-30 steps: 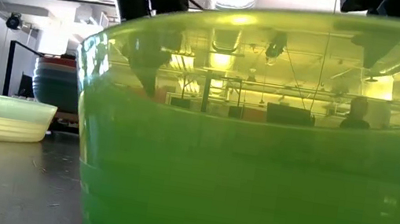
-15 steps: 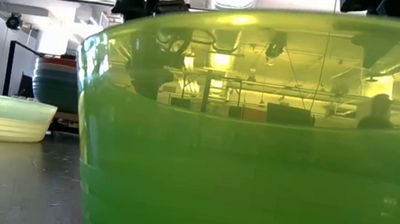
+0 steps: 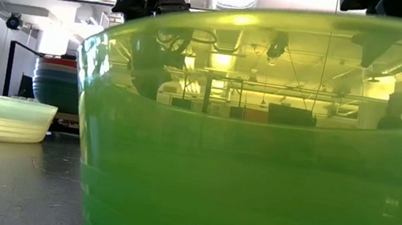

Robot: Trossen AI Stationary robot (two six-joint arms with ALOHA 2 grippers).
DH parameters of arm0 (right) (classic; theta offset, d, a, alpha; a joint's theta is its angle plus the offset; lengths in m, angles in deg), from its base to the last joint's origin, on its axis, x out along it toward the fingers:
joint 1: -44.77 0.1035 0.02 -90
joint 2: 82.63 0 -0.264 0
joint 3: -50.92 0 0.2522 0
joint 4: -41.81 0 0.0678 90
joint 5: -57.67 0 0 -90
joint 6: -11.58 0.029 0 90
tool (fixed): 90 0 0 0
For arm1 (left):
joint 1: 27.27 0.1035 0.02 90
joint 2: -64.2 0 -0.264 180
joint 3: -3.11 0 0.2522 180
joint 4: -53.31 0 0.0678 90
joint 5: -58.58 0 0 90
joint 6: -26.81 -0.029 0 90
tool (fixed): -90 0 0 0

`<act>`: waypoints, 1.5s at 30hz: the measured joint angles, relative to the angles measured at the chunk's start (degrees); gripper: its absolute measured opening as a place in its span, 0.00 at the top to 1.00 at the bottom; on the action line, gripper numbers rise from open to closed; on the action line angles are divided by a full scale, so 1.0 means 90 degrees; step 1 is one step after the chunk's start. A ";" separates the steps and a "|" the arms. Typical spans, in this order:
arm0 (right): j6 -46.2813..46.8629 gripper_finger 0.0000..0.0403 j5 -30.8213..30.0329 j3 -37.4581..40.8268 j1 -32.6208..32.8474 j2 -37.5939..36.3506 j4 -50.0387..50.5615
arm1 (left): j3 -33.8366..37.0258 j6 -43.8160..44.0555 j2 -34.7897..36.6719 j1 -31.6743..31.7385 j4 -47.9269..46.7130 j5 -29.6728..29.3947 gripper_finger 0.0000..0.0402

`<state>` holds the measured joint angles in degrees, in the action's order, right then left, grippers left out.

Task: Place and stack bowls onto a shelf
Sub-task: Put the pink transparent bowl on the shelf, then stack the yellow transparent bowl on the pink transparent bowl on the shelf

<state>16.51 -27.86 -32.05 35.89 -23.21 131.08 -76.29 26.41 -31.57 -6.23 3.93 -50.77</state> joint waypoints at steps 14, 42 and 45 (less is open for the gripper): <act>0.0000 0.43 0.0000 0.0000 0.0000 0.0000 -0.0125 | -0.0972 0.0683 0.0141 -0.0377 -0.1529 0.0248 0.67; 0.0000 0.43 -0.0002 -0.0002 -0.0001 0.0000 -0.0174 | -0.0336 0.7098 0.0382 -0.5059 -0.3310 0.0909 0.66; 0.0000 0.43 -0.0002 -0.0002 -0.0001 0.0000 -0.0183 | -0.0066 0.7177 0.0342 -0.5045 -0.3162 0.0905 0.65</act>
<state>16.51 -27.88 -32.07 35.88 -23.21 129.43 -76.89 91.00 -28.49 -51.63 -24.52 -42.62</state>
